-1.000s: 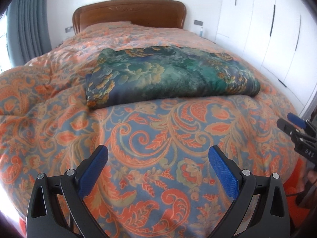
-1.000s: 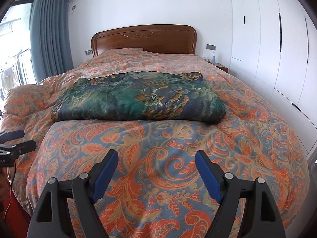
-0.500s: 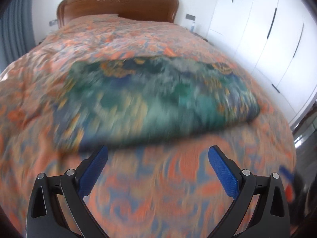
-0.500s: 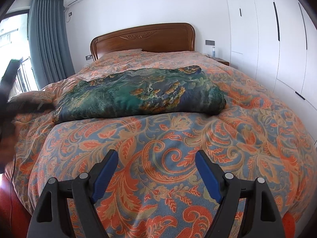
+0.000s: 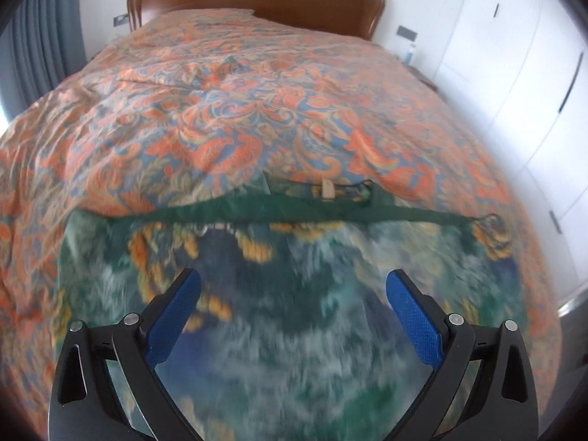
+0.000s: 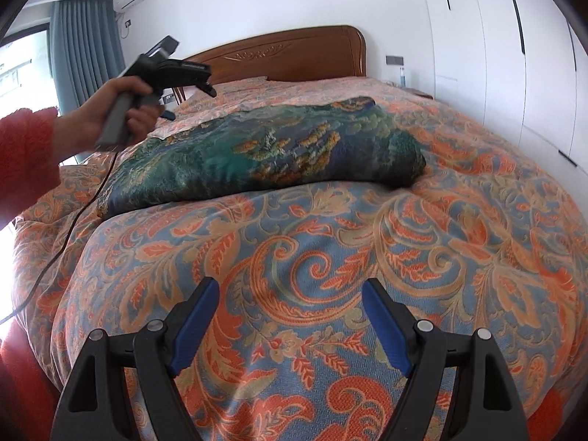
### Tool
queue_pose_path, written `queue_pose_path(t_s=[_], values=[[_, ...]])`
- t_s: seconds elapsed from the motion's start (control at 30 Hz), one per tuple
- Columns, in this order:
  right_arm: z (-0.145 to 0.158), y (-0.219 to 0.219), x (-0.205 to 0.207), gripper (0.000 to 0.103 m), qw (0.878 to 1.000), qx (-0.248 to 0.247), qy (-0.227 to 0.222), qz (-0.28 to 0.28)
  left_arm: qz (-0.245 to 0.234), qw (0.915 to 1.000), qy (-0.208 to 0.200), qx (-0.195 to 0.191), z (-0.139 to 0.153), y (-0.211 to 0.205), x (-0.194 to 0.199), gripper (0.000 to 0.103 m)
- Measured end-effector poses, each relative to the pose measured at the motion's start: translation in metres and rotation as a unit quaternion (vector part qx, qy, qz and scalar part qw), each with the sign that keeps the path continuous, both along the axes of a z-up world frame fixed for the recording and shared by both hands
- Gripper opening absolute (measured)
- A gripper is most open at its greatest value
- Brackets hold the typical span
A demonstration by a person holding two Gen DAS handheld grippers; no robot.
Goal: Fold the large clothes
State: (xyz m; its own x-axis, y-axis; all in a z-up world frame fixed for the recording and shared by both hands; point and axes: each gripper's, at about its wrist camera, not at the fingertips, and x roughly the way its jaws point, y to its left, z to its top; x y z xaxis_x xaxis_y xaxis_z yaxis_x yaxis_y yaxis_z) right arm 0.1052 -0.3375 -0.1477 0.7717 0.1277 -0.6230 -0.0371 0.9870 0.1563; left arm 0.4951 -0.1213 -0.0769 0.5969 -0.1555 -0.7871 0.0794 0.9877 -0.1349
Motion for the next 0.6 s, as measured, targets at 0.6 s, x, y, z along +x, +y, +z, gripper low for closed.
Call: queue_pose_path(t_s=[0.6], values=[[-0.014, 0.011, 0.011, 0.082, 0.999, 0.016, 0.020, 0.025, -0.115, 0.9875, -0.016, 0.107, -0.051, -0.021, -0.096, 0.101]])
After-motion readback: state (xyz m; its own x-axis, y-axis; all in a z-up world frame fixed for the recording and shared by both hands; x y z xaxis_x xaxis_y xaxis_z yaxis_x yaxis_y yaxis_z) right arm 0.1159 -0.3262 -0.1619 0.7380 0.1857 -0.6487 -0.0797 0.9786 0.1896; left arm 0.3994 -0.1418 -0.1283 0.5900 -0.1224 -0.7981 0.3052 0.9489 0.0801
